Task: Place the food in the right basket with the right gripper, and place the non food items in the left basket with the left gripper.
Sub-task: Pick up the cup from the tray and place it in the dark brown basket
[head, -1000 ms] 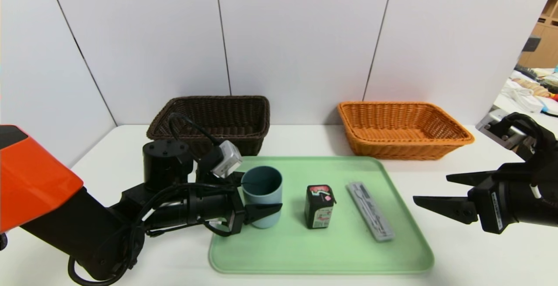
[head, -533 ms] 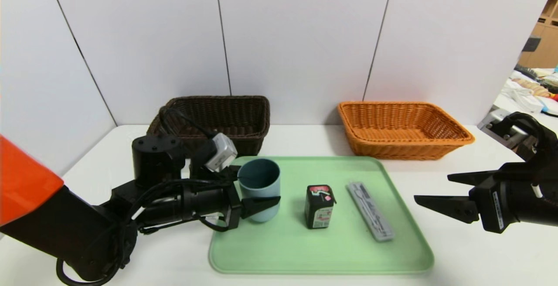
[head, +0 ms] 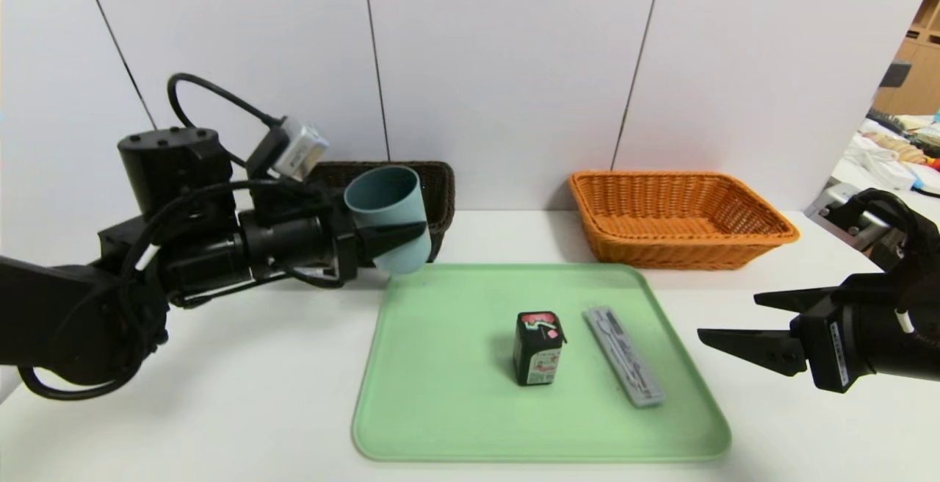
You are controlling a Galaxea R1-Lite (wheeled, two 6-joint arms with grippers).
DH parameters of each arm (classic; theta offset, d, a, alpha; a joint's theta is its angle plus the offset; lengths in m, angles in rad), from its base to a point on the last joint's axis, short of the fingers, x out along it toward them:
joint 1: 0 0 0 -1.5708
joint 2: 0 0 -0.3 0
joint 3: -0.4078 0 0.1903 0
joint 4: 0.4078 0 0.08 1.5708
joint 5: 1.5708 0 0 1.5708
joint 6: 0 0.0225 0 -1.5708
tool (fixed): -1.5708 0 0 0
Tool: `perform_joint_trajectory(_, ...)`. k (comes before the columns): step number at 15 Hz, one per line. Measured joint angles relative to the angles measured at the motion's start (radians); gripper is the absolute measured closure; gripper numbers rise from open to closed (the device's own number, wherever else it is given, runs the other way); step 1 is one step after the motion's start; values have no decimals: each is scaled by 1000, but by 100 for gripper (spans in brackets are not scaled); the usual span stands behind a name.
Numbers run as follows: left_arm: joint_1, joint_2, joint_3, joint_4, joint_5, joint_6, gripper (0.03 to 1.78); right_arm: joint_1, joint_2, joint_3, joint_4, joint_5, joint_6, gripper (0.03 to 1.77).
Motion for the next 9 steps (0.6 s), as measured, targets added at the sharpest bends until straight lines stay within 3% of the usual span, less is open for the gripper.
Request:
perform_joint_trajectory(4,71,12,-173,144,1,-2,69,0,0,5,-1,0,1,10)
perform_joint_trajectory(9,136,155,-337,170,76,-1,69,-3,-3,20,-2,-1,1,10)
